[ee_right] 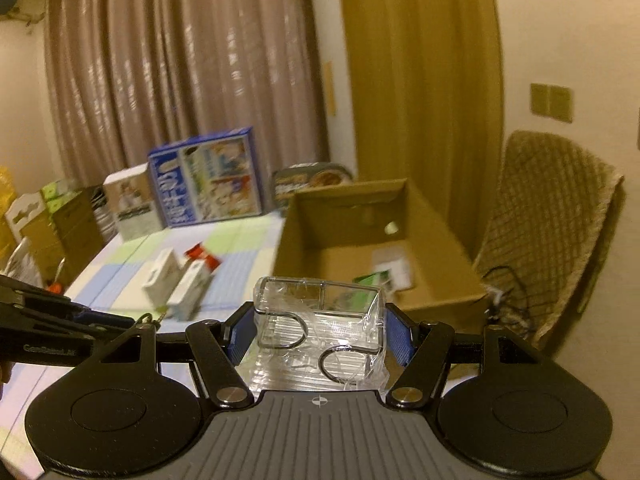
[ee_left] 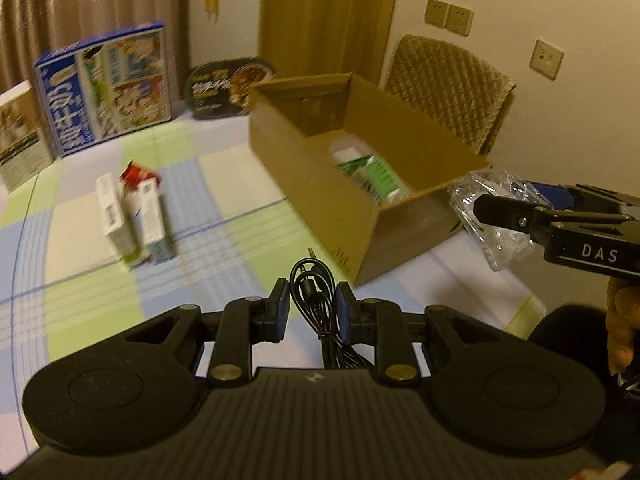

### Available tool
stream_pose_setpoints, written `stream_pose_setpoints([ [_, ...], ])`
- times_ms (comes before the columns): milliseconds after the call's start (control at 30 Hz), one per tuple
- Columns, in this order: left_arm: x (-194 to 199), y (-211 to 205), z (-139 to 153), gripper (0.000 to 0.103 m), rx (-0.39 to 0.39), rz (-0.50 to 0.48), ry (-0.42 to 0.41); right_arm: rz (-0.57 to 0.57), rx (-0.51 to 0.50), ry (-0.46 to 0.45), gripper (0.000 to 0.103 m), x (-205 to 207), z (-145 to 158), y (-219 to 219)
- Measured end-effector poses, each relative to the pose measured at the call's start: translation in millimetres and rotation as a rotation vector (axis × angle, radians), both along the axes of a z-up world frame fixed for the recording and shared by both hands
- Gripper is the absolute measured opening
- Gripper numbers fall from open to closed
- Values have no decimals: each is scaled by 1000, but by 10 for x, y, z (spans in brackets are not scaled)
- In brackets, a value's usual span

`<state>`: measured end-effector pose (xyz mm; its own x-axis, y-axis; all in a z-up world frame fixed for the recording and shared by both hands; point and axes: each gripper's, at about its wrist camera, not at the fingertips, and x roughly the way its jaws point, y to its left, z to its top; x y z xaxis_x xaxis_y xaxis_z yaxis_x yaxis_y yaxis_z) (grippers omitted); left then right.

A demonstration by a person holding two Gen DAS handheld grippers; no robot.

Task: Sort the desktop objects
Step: 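Carry the cable with the left gripper while the right carries the holder to the box, then open the left gripper over the box while the right releases the holder inside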

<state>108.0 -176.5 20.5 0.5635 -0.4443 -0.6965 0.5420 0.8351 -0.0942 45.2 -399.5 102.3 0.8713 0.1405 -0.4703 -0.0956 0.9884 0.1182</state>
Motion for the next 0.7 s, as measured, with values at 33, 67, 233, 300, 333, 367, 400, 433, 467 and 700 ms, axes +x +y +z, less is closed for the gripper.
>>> stream_pose_setpoints([
  [33,37,-65,30,20,-8,-7,-3,-8,-2,-5,64,29,26,-61],
  [67,62,-118,55,20,-13,-12,-5,-13,-1,-9,64,60,44,-119],
  [233,222,-439,186,20,-34,-40,-23,-35,2,-22,64,263,121,-375],
  [300,291,-553,243,20,-44,-50,-31,-34,-1,-23,64,341,144,-447],
  [333,333,-606,267,20,-48,-54,-34,-34,-1,-24,64,380,155,-480],
  [367,374,-654,289,20,-53,-58,-37,-35,-2,-25,64,418,163,-511],
  [400,422,-703,309,20,-58,-60,-37,-35,-4,-26,64,463,173,-543],
  [433,472,-749,325,20,-63,-63,-38,-36,-4,-27,64,511,186,-573],
  [467,514,-785,336,20,-65,-67,-38,-38,-3,-28,64,554,191,-605],
  [700,843,-1022,332,20,-97,-72,-18,-41,12,-5,64,904,148,-758],
])
